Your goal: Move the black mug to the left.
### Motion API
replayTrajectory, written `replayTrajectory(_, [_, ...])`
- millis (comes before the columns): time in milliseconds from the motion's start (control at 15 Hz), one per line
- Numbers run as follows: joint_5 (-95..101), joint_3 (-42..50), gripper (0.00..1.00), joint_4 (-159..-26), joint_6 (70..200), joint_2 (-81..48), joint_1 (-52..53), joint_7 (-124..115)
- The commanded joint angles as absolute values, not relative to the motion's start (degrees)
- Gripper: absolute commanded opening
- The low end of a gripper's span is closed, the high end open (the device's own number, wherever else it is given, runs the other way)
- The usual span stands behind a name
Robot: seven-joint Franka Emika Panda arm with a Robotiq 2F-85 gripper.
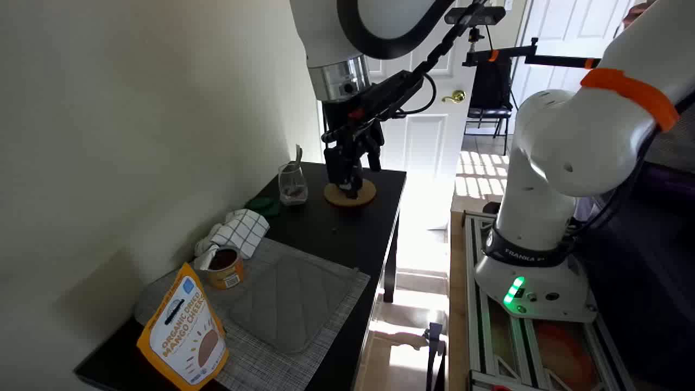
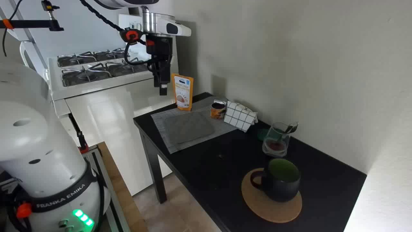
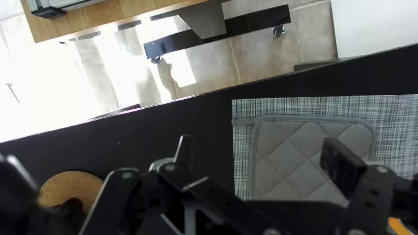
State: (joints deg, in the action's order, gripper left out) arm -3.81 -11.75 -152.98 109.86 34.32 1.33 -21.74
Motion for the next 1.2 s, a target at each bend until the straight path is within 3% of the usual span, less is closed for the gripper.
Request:
replayTrajectory(0, [-3.54, -11.27, 1.00, -152.92, 109.79, 34.26, 1.81, -21.96])
replayTrajectory(400, [-3.59, -9.03, 1.00, -153.30, 111.44, 34.84, -0.35, -22.34])
replayTrajectory(667, [-3.73, 2.16, 1.00, -156.11, 117.22, 37.26, -4.90, -10.80])
replayTrajectory(933, [-6.49, 13.86, 1.00, -153.57, 121.51, 31.05, -9.41, 1.09])
replayTrajectory(1133, [-8.23, 17.14, 1.00, -149.18, 120.83, 24.62, -13.10, -2.04])
